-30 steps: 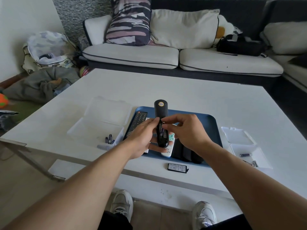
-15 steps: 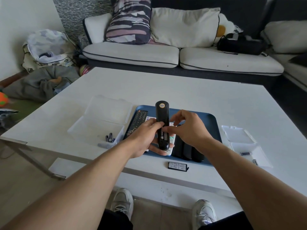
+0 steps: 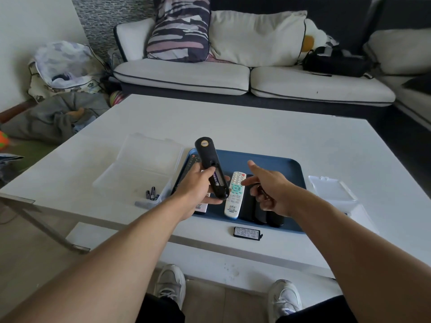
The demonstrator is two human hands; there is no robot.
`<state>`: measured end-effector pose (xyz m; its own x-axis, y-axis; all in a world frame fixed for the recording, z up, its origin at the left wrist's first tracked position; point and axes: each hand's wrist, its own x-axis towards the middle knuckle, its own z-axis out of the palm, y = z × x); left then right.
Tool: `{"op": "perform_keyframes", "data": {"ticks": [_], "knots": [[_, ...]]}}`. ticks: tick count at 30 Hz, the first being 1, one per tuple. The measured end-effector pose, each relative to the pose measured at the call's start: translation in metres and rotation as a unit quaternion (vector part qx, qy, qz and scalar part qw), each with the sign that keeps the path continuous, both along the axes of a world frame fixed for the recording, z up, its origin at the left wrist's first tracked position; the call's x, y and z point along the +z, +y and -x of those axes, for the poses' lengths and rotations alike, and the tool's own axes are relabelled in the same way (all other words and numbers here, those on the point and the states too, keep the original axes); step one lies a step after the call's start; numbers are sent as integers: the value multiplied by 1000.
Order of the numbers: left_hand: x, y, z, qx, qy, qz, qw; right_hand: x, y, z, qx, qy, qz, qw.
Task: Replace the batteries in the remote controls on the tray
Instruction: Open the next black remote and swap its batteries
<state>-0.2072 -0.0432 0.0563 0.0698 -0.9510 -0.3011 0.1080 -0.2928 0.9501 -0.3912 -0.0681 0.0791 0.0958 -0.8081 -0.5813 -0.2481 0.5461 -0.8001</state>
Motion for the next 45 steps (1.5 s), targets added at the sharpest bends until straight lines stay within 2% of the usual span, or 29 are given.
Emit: {"op": "perform_keyframes", "data": {"ticks": [4, 8, 16, 22, 31, 37, 42, 45], "knots": [[-4, -2, -4, 2, 0, -1, 1000, 5, 2, 0, 69, -94, -42, 992], [-7, -4, -6, 17, -7, 5, 1000, 15, 7, -2, 109, -143, 28, 983], [-4, -3, -3, 7, -16, 10, 1000, 10, 9, -7, 125, -61, 164, 977], [2, -1, 0, -1, 21, 13, 1000, 4, 10, -8, 130, -18, 225, 966], [4, -2, 3, 20, 53, 14, 998, 7, 14, -13, 72, 17, 199, 977], [3, -1, 5, 9, 42, 17, 999, 5, 14, -14, 80, 121, 267, 953], [3, 1, 7, 10, 25, 39, 999, 7, 15, -15, 70, 128, 277, 950], [4, 3, 8, 18, 25, 47, 998, 8, 16, -15, 68, 91, 249, 962]]}}
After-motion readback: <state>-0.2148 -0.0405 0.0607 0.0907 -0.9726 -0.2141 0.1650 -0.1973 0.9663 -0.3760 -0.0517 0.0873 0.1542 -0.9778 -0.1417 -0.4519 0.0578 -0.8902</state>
